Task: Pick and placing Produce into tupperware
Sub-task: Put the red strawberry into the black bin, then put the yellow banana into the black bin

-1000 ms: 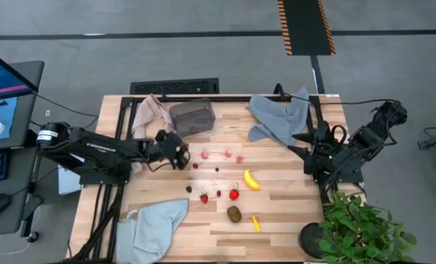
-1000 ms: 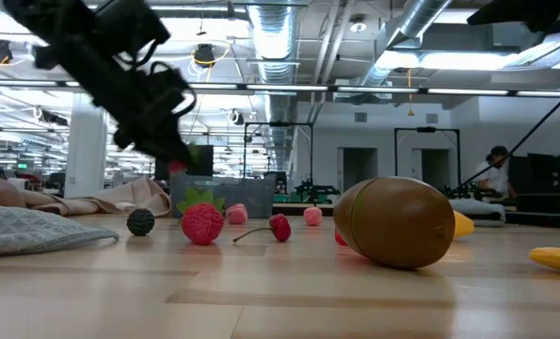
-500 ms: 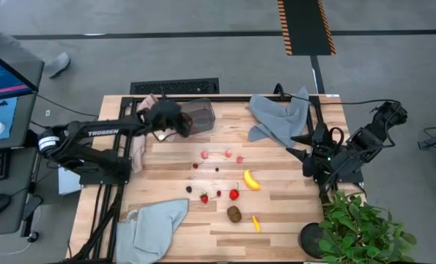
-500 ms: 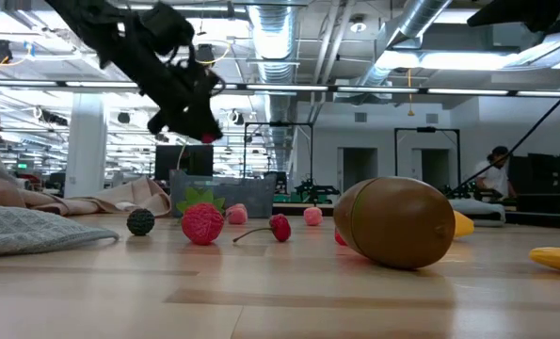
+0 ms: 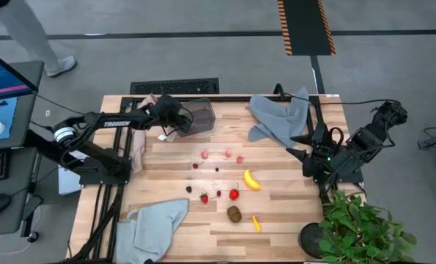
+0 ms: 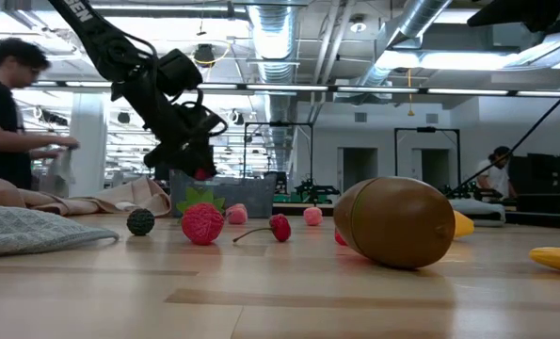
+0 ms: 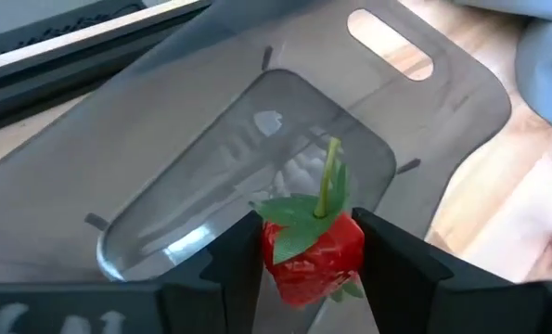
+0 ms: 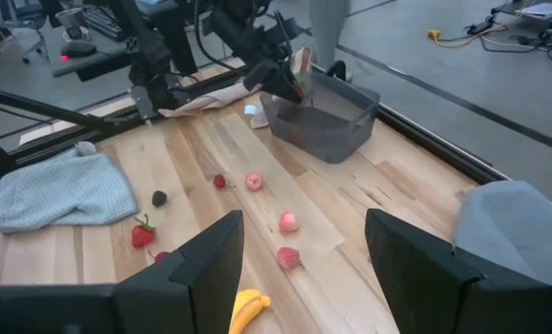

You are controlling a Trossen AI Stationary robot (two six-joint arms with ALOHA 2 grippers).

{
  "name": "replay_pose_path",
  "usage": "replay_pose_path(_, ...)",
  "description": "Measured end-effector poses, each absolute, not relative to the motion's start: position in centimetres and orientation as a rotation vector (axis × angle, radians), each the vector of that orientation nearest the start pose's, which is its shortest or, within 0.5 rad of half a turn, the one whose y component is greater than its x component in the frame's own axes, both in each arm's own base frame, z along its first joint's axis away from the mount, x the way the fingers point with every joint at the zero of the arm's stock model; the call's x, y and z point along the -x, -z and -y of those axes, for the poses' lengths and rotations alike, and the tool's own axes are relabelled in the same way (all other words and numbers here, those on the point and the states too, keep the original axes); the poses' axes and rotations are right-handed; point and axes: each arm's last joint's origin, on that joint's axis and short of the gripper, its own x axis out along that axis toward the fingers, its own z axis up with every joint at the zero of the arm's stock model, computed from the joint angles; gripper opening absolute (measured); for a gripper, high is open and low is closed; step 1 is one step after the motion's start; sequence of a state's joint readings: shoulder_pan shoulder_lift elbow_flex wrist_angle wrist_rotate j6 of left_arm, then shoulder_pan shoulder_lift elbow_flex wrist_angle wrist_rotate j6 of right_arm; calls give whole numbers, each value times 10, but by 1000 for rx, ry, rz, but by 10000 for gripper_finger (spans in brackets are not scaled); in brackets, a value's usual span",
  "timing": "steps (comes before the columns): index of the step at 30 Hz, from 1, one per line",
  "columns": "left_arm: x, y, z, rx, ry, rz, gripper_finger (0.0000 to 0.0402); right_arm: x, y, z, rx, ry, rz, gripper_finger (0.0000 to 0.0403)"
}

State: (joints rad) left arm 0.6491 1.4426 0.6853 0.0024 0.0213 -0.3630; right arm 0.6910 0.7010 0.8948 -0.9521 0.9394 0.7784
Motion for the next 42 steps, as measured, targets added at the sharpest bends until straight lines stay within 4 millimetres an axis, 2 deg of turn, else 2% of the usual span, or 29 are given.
replay_pose_path(12,-223,-180,-168,579,-714,-548,242,-97,-322,-50,-204,411,-387,249)
replay_pose_path(17,-229,-191,-168,582,-588,-446,247,-86,-326,-41,-205,391,-361,249)
replay_pose_path(22,-232,-211,-160,567,-411,-337,245,-72,-333,-30,-226,323,-325,249)
replay_pose_path(26,-237,-235,-143,474,-181,-240,245,-62,-340,-24,-231,218,-290,249)
replay_pose_path(30,-238,-261,-117,353,17,-145,245,-60,-348,-23,-184,139,-230,249)
replay_pose_path(36,-226,-293,-77,195,162,-49,245,-62,-353,-22,-161,81,-211,249)
replay_pose_path(42,-208,-315,-40,92,297,17,245,-65,-356,-21,-181,3,-208,249)
